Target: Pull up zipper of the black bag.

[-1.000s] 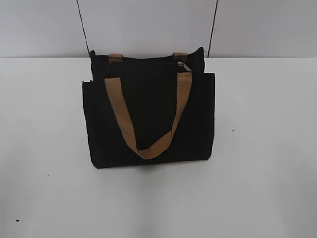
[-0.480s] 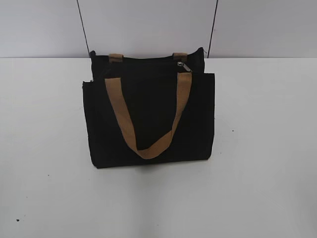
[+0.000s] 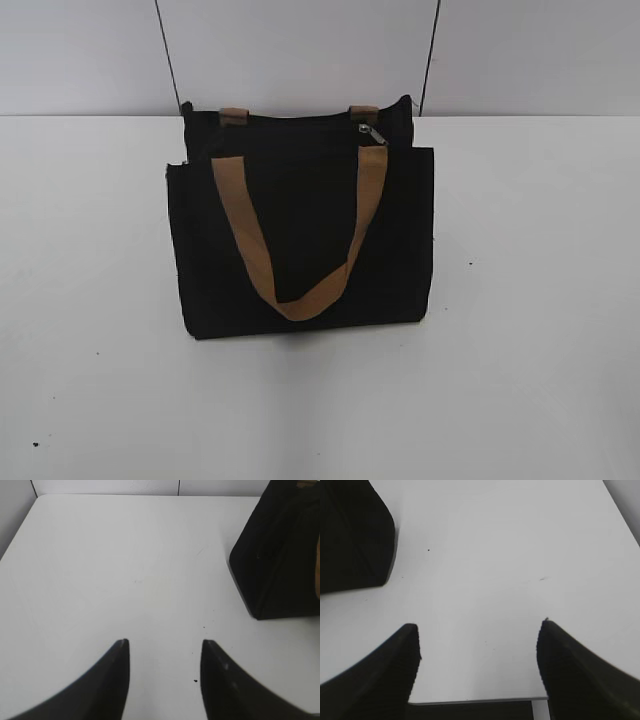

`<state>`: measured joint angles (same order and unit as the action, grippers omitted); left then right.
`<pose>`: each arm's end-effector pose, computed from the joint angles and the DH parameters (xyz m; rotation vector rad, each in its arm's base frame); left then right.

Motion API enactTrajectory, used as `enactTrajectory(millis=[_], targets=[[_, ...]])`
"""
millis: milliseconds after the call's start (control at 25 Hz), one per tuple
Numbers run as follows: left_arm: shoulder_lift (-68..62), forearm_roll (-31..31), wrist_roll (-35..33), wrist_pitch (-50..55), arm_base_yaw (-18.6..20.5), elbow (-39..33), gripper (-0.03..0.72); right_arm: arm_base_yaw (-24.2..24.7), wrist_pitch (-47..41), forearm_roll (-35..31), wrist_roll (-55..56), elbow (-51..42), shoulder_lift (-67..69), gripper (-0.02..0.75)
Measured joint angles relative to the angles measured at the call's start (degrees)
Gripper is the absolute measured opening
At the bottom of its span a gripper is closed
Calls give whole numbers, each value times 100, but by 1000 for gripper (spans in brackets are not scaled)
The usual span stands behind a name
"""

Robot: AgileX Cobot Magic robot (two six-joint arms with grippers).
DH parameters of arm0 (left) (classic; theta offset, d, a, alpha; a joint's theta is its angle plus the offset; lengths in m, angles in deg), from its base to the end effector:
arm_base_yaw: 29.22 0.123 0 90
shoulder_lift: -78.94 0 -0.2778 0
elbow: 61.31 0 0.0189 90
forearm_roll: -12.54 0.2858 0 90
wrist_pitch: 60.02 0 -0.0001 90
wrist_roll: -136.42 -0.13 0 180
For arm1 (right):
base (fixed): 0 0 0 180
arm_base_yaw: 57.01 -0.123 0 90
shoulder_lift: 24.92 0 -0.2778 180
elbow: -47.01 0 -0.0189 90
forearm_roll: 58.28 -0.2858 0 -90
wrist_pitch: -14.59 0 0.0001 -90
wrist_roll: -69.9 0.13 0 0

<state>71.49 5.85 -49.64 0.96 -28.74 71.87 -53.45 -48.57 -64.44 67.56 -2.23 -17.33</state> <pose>0.0627 -0.0127 0.2863 0.1058 2.0040 -0.0658 0.0663 0.0083 0.2674 0.0151 2.0899 0.0674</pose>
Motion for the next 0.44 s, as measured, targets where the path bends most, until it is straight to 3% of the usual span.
enactTrajectory(millis=[440], targets=[[0, 0, 0, 0, 0, 0, 288, 0, 0, 0, 0, 0, 0, 557]])
